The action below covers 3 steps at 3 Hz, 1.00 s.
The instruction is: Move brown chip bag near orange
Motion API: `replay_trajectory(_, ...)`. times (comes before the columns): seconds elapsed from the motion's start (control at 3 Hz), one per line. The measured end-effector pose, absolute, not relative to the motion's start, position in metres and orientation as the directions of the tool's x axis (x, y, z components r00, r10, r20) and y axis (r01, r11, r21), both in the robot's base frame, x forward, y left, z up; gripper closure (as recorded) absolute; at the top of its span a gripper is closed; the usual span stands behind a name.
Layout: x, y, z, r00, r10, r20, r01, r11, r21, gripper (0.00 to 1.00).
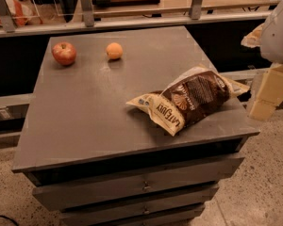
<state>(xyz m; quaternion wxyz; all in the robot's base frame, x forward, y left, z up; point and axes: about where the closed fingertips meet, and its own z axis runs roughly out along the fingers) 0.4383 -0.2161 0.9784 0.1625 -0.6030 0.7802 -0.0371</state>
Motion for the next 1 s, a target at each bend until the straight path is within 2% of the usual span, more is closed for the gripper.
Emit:
replay_trajectory(0.67, 0.442, -0.216, 0.979, -0.220, -0.948, -0.232, -0.921, 0.281, -0.272, 0.00)
replay_trajectory(1.0, 0.458, -0.216, 0.971, -0.193, -0.928, -0.318, -0.917, 0.286, -0.279, 0.00)
